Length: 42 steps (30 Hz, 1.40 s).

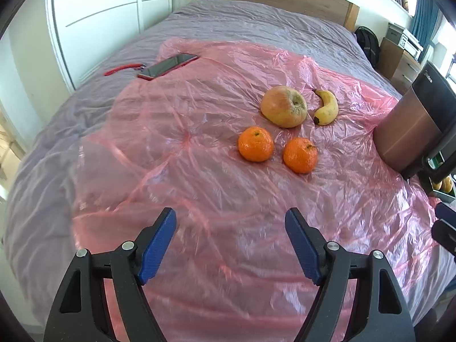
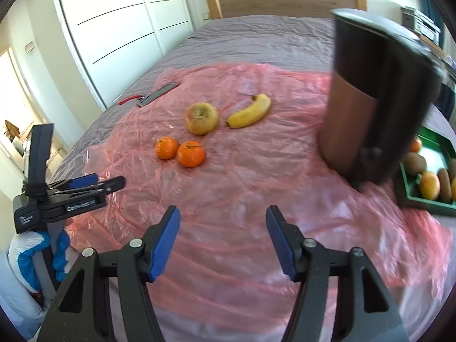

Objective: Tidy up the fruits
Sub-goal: 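Move both tools back toward the two remaining tangerines, then grasp a tangerine with the right tool while the left tool grasps another tangerine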

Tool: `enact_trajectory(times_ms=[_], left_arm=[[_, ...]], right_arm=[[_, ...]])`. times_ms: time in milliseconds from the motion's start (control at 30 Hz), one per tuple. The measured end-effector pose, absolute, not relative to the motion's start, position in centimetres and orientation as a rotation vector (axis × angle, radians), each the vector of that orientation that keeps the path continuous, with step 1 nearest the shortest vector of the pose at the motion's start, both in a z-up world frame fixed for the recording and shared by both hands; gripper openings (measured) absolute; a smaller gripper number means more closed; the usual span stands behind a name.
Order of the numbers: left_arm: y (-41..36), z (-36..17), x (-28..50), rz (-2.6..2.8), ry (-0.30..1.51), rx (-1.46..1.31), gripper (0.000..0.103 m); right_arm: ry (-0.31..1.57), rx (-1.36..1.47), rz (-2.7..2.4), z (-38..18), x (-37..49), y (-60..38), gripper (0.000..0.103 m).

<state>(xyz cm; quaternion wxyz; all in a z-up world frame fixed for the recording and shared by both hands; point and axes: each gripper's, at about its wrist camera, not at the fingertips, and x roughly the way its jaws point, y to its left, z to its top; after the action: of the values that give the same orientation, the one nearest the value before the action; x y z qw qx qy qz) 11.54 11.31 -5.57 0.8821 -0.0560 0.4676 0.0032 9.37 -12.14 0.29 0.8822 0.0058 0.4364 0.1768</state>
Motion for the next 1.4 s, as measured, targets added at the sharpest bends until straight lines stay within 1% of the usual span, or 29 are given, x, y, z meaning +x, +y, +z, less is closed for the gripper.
enact_trajectory(times_ms=[233, 367, 433, 567, 667, 767, 833, 933, 1100, 1133, 1300, 1400], left_arm=[[11.5, -7.2, 16.5, -0.088, 0.968, -0.148, 0.073], [11.9, -8.7, 19.4, -0.082, 0.995, -0.167, 0.068], [11.9, -9.5, 20.3, -0.088, 1.011, -0.168, 0.063], [11.1, -10.6, 21.4, -0.096, 1.021, -0.138, 0.062], [10.6, -11.0, 21.8, -0.098, 1.011, -0.101, 0.058], [10.4, -11.4, 22.0, -0.095, 0.998, -0.085, 0.048], [10.6, -11.6, 22.2, -0.101, 0.991, -0.085, 0.040], [11.0, -11.8, 22.4, -0.120, 0.979, -0.108, 0.040], [11.2, -12.0, 22.3, -0.140, 0.958, -0.100, 0.039], [11.2, -12.1, 22.2, -0.143, 0.954, -0.097, 0.039], [11.4, -12.4, 22.0, -0.149, 0.945, -0.111, 0.039], [11.1, -12.6, 21.8, -0.143, 0.937, -0.093, 0.039]], right_arm=[[0.910, -0.083, 0.450, -1.5, 13.4, -7.6, 0.075], [0.926, -0.116, 0.475, -2.7, 15.5, -6.2, 0.075], [0.938, -0.126, 0.485, -3.3, 16.5, -5.7, 0.075], [0.951, -0.100, 0.497, -4.3, 18.1, -5.0, 0.075], [0.972, -0.046, 0.503, -5.0, 19.5, -4.7, 0.074], [1.007, 0.006, 0.498, -5.7, 20.9, -4.3, 0.072], [1.029, 0.030, 0.496, -6.1, 21.7, -3.9, 0.067], [1.065, 0.063, 0.481, -6.8, 22.8, -3.3, 0.063], [1.120, 0.080, 0.455, -8.1, 23.8, -1.9, 0.061], [1.125, 0.082, 0.450, -8.3, 23.9, -1.7, 0.059], [1.156, 0.125, 0.429, -9.3, 24.6, -1.4, 0.056], [1.168, 0.125, 0.409, -9.8, 24.8, -1.1, 0.048]])
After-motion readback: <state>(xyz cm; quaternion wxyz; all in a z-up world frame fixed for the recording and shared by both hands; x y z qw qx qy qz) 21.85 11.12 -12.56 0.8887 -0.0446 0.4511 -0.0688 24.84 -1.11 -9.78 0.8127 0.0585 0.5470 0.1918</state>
